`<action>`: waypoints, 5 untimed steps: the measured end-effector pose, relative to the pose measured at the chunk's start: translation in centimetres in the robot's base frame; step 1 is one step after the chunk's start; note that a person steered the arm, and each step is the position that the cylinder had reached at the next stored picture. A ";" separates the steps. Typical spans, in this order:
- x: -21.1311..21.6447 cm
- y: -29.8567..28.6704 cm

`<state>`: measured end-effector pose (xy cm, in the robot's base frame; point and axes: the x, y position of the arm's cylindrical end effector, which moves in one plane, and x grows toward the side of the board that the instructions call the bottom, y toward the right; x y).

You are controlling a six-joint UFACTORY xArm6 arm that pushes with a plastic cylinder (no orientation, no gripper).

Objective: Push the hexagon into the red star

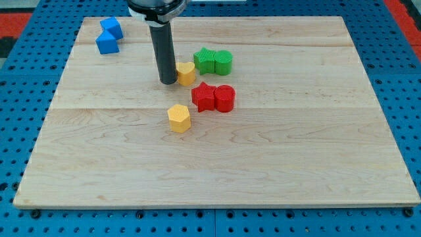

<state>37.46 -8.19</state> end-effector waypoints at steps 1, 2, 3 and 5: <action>-0.5 -0.9; -0.8 0.6; -0.8 2.9; 2.0 -2.1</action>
<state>39.51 -10.30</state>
